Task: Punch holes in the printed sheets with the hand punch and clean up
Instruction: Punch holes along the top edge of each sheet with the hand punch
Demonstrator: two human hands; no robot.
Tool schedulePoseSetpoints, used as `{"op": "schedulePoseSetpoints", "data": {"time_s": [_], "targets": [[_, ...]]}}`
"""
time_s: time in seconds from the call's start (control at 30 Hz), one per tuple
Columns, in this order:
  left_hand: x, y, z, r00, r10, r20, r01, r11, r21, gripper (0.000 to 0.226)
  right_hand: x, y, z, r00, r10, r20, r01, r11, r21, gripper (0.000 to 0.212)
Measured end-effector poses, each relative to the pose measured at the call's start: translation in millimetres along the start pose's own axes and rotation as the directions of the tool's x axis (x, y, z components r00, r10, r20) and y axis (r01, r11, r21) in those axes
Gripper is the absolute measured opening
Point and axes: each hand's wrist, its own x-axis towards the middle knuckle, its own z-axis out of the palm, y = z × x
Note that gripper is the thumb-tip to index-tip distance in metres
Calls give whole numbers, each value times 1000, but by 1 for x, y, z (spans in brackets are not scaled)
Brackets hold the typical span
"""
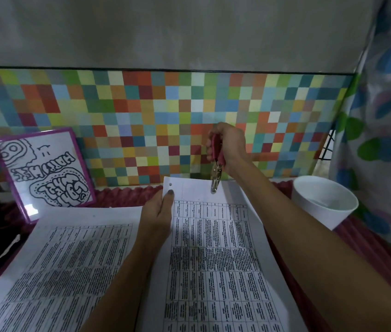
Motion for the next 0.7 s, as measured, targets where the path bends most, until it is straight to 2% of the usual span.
{"op": "schedulePoseSetpoints", "data": {"time_s": [0.47, 0.6, 0.7], "targets": [[-3, 9, 1, 1000, -15, -19, 14, 999, -31, 25, -6, 1, -1, 997, -5, -83, 10, 998, 60, 17], [0, 7, -1, 999, -42, 23, 43, 998, -55, 19, -5, 3, -4, 989, -10, -151, 27, 993, 112, 21], [0, 7, -2, 997, -65, 45, 67, 997, -38, 24, -4, 3, -6, 986, 1, -165, 23, 989, 143, 17]]}}
